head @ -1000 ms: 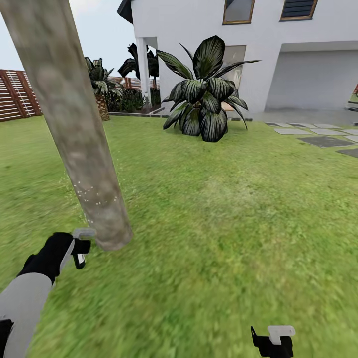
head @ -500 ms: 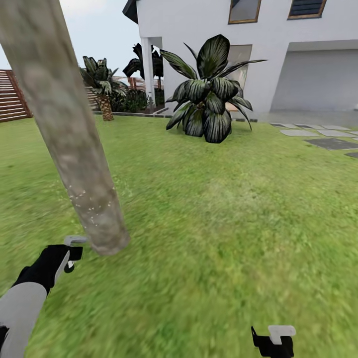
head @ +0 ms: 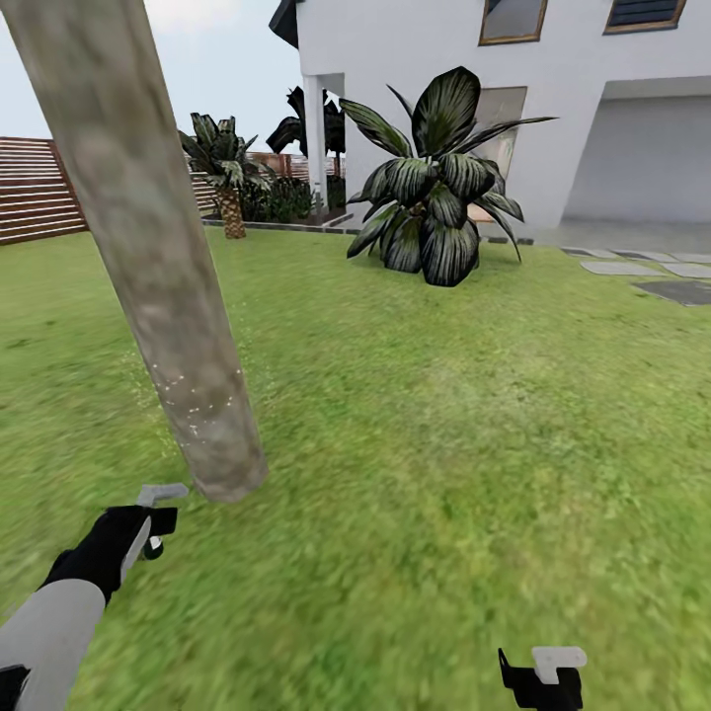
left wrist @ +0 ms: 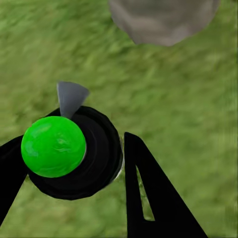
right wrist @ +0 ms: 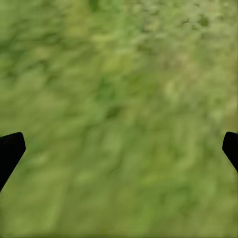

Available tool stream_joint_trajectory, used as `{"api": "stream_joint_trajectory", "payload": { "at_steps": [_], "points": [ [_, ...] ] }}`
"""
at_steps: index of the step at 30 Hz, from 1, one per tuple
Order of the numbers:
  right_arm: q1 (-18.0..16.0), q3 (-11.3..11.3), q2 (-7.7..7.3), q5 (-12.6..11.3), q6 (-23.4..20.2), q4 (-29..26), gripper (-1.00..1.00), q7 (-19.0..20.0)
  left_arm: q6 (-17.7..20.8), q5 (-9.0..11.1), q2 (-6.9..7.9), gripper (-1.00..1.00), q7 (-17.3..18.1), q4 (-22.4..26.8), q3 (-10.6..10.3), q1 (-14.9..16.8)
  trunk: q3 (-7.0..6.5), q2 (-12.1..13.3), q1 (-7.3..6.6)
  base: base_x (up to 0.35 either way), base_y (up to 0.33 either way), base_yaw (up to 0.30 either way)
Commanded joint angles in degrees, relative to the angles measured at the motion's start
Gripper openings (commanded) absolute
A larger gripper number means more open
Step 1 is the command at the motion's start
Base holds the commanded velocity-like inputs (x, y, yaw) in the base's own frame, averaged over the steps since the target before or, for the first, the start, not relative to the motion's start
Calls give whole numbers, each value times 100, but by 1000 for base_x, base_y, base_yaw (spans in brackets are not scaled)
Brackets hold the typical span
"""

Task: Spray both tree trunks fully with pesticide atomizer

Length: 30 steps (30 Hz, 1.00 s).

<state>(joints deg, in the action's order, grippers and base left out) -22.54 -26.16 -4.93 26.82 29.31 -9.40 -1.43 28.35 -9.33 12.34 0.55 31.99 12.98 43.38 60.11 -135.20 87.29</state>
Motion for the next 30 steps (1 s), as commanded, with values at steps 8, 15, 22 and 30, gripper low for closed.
{"api": "stream_joint_trajectory", "payload": {
  "at_steps": [8,15,22,30],
  "points": [
    [-5,-38,0,60,22,8,100,-15,4,-113,-124,-100,-370,33,47,-1,5,-2,-1,0,-190,1],
    [-5,-38,0,60,22,8,100,-23,4,-113,-117,-100,-446,63,58,-5,5,-2,-1,0,-270,108],
    [-5,-38,0,60,22,8,100,-24,4,-91,-124,-100,-450,84,62,-5,5,-2,-1,8,-272,274],
    [-5,-38,0,60,22,8,100,-24,4,-94,-144,-100,-450,88,56,-5,5,-2,-1,123,-270,92]
  ]
}}
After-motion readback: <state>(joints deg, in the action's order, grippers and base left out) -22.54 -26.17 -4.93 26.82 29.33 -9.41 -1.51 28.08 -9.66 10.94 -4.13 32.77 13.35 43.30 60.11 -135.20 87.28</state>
